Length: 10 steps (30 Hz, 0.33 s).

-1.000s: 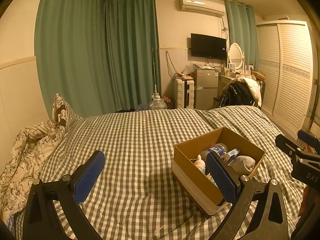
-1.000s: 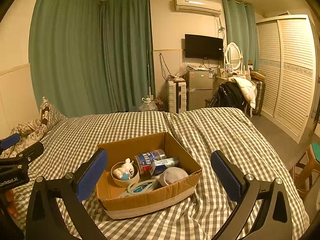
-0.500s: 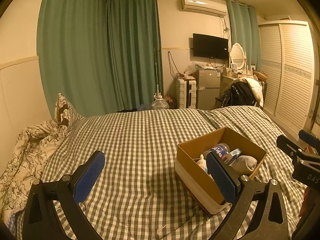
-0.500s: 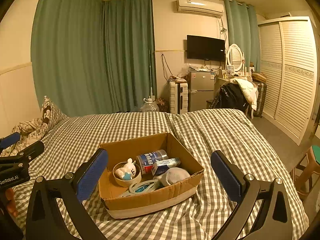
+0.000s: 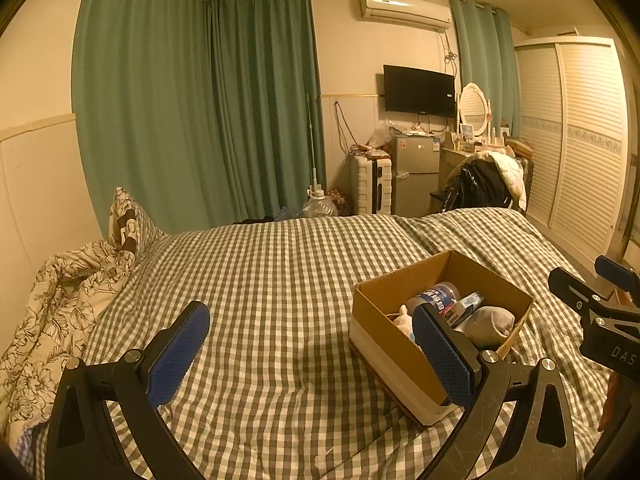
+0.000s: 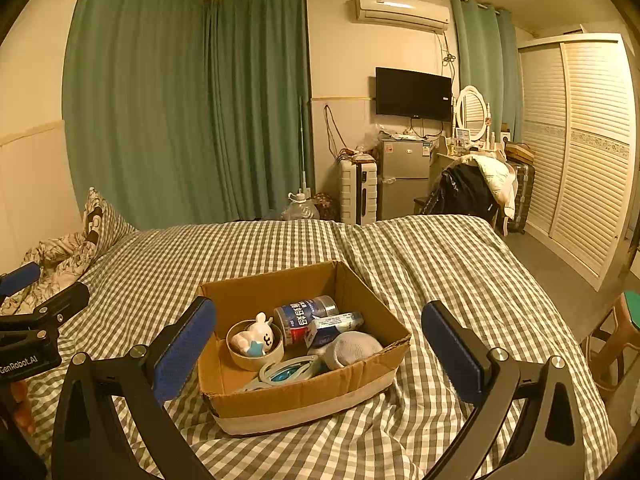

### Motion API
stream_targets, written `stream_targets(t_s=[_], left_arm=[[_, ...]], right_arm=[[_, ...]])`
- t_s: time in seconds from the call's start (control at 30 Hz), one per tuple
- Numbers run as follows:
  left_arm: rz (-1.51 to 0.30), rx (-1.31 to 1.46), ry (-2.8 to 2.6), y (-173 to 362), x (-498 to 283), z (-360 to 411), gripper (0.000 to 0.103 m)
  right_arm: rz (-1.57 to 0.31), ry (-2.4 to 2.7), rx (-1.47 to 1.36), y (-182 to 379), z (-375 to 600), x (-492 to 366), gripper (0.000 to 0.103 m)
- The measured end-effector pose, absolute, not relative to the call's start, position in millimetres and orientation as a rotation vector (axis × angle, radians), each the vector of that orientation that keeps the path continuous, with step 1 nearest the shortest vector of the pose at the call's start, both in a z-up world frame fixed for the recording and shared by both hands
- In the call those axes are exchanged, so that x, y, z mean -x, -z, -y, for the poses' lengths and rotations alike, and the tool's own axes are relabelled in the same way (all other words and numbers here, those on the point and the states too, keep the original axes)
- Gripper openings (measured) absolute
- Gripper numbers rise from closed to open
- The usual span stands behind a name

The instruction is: Organize objects

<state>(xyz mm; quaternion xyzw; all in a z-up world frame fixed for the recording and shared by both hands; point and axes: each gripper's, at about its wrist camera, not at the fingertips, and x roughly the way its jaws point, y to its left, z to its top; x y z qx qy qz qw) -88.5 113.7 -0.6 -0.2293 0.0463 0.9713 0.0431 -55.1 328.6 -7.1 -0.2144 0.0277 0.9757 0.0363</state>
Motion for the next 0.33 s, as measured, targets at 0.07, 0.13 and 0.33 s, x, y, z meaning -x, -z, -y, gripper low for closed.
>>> stream_targets(t_s=[0.07, 0.13, 0.33], left_arm=[[-0.14, 0.705, -2.968, 1.6, 88.7, -113.3, 0.103], [-0.14, 0.707, -2.966, 2.1, 88.8, -112.3, 0.103], [-0.147, 0.708, -2.964, 4.7, 87.7, -111.4, 0.103]], right_arm=[[-0.085, -2.996, 0.665, 7.3, -328.7, 55.9, 0.103], [-0.082, -2.994, 0.667, 7.7, -329.0, 56.2, 0.103], [-0.081, -2.994, 0.67, 8.2, -329.1, 56.2, 0.103]])
